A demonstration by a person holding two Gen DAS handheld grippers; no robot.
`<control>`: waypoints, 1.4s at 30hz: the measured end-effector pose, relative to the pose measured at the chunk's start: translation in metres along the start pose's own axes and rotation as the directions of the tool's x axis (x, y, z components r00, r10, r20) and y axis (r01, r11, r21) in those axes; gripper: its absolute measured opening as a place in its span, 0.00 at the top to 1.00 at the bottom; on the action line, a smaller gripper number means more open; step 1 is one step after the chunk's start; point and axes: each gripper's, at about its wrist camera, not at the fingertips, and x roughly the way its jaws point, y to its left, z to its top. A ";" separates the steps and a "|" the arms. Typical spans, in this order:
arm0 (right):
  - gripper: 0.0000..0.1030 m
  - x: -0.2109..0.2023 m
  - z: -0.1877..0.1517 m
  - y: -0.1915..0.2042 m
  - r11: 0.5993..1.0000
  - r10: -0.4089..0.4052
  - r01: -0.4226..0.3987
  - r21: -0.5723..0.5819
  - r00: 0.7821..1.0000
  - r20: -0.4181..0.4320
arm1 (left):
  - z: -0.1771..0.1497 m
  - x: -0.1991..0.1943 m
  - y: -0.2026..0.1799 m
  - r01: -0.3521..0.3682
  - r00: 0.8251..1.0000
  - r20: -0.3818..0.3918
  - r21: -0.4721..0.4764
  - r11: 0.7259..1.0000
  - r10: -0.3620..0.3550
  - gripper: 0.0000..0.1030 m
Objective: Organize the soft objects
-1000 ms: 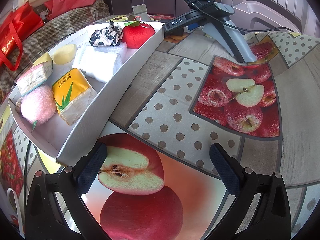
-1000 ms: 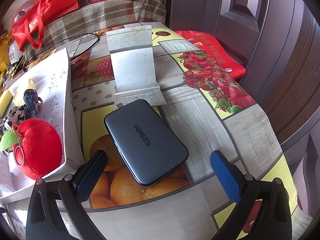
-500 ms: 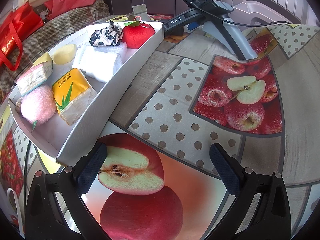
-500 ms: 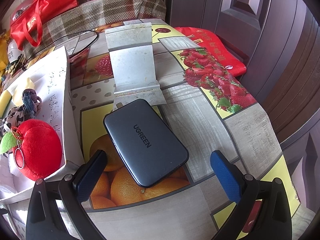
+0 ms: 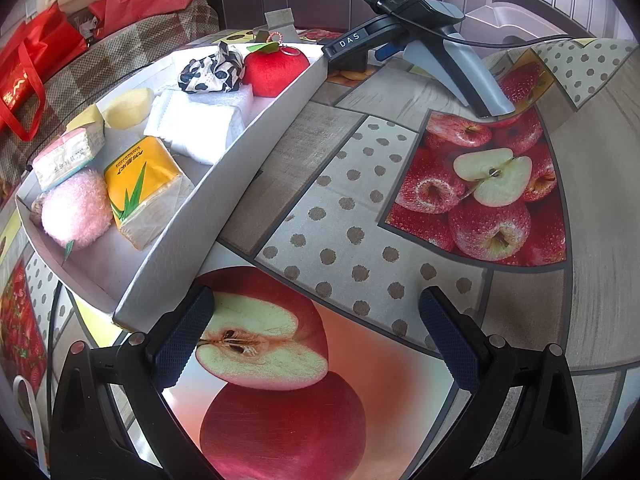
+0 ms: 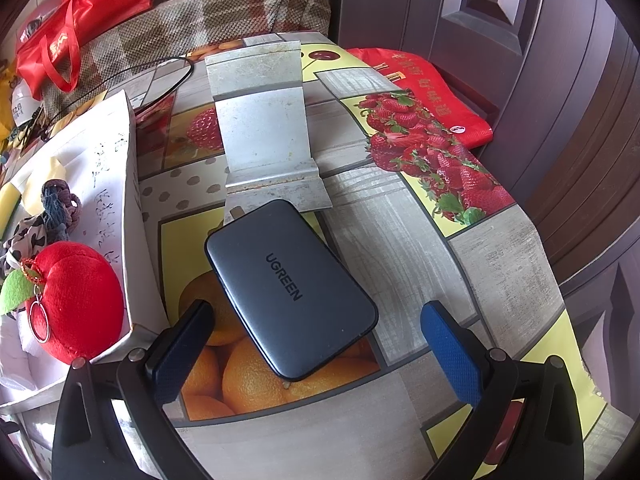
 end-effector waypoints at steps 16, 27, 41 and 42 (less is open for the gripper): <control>0.00 0.001 0.003 0.000 1.000 -0.004 0.004 0.003 1.000 -0.010 | 0.000 0.000 0.001 -0.001 1.000 -0.001 0.000 1.000 0.001 0.00; 0.00 0.000 0.001 0.000 1.000 -0.004 0.004 0.004 1.000 0.003 | 0.001 0.000 0.001 -0.001 1.000 0.000 0.001 1.000 0.001 0.00; 0.00 0.000 0.001 0.000 1.000 -0.005 0.005 0.004 1.000 0.007 | 0.001 0.000 0.001 -0.001 1.000 0.000 0.001 1.000 0.001 0.00; 0.00 0.000 0.001 0.000 1.000 -0.004 0.004 0.004 1.000 0.009 | 0.001 0.000 0.001 -0.001 1.000 0.000 0.001 1.000 0.001 0.00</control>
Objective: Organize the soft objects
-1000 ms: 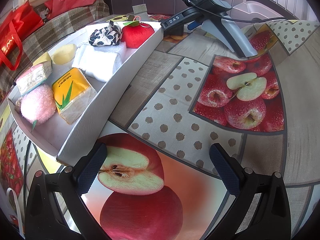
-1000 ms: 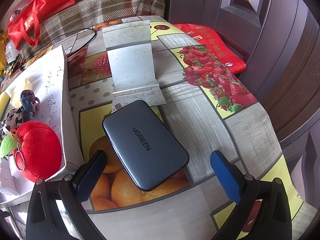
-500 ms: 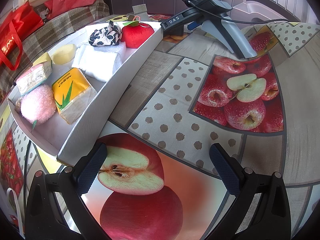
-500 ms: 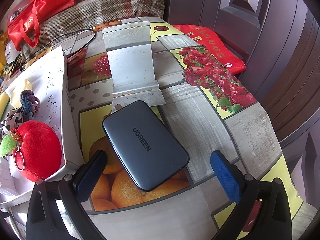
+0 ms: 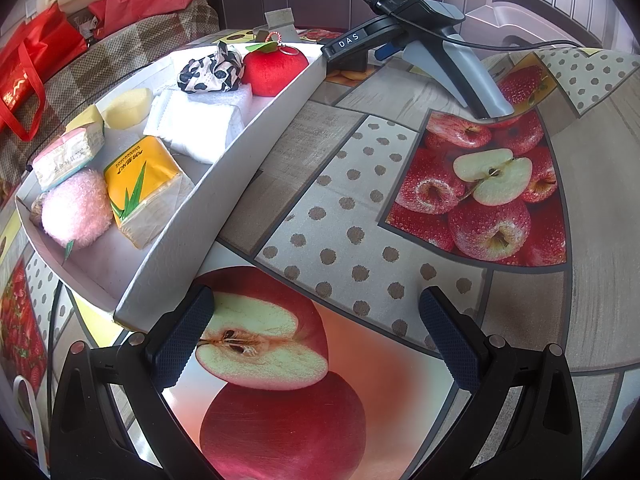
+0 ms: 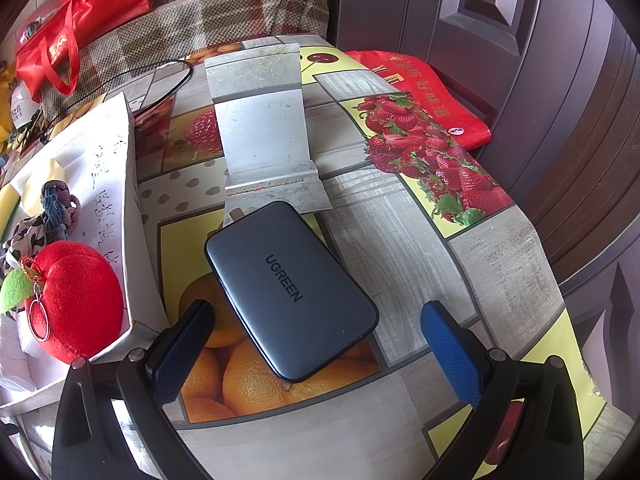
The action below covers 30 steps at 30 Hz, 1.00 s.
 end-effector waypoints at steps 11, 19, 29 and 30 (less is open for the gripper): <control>0.00 -0.001 -0.002 0.000 1.000 0.000 0.000 0.001 1.000 0.016 | 0.000 0.000 0.000 0.000 1.000 0.000 0.000 1.000 0.000 0.00; 0.00 -0.001 -0.005 0.000 1.000 0.001 -0.001 0.001 1.000 0.031 | 0.000 0.000 0.000 0.000 1.000 0.000 0.000 1.000 0.000 0.00; 0.00 -0.002 -0.008 -0.001 1.000 0.002 -0.002 0.002 0.999 0.045 | 0.000 0.000 0.000 0.000 1.000 0.000 0.000 1.000 0.000 0.00; 0.00 -0.002 -0.008 -0.001 1.000 0.002 -0.002 0.002 0.999 0.045 | 0.000 0.000 0.000 0.000 1.000 0.000 0.000 1.000 0.000 0.00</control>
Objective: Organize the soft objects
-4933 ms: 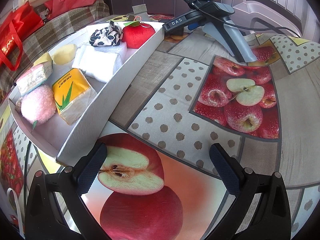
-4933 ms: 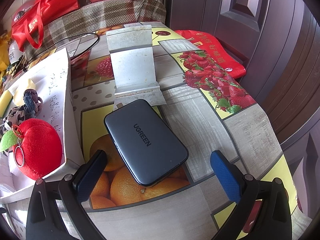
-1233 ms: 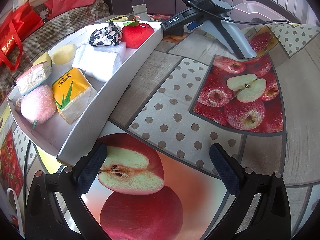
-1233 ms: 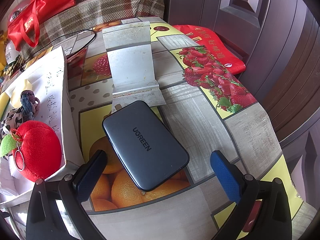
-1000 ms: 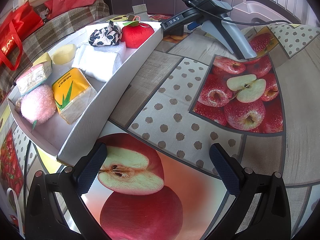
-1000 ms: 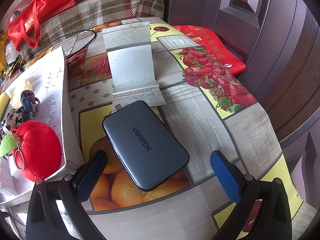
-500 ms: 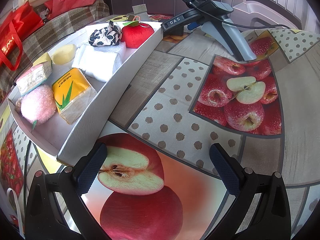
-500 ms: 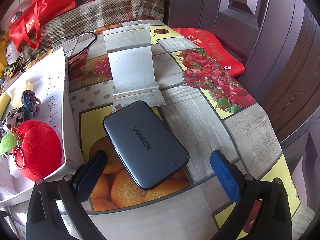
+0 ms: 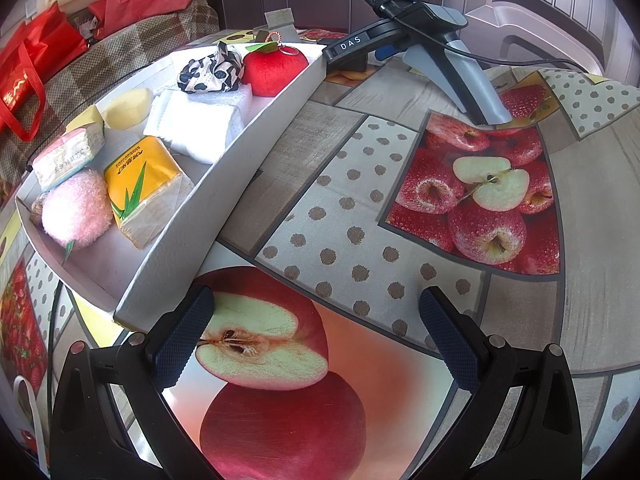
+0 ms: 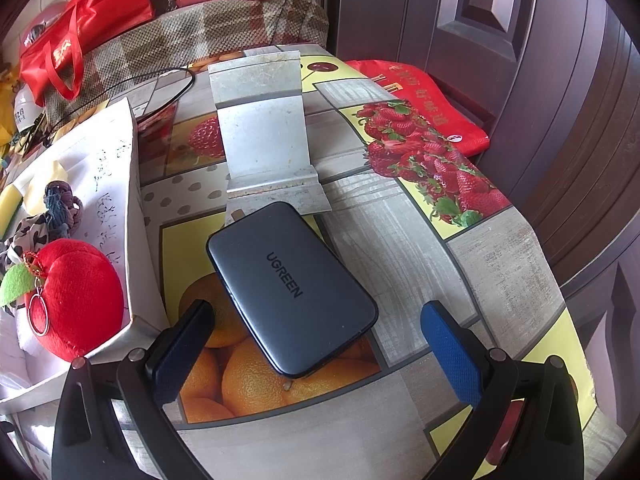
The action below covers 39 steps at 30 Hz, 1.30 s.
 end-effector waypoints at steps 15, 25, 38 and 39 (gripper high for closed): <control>0.00 0.000 0.002 0.000 1.000 0.000 0.000 0.000 1.000 -0.009 | 0.000 0.000 0.000 0.000 1.000 0.000 0.000 1.000 0.000 0.00; 0.00 0.000 0.000 0.000 1.000 0.000 0.000 0.000 1.000 0.001 | 0.000 0.000 0.000 0.000 1.000 0.000 0.000 1.000 0.000 0.00; 0.00 -0.001 0.000 0.000 1.000 0.000 0.000 0.000 1.000 0.000 | 0.000 0.000 0.000 0.000 1.000 0.000 0.000 1.000 0.000 0.00; 0.00 -0.001 0.000 0.000 1.000 0.000 0.000 0.000 1.000 0.003 | 0.000 0.000 0.000 0.000 1.000 0.000 0.000 1.000 0.000 0.00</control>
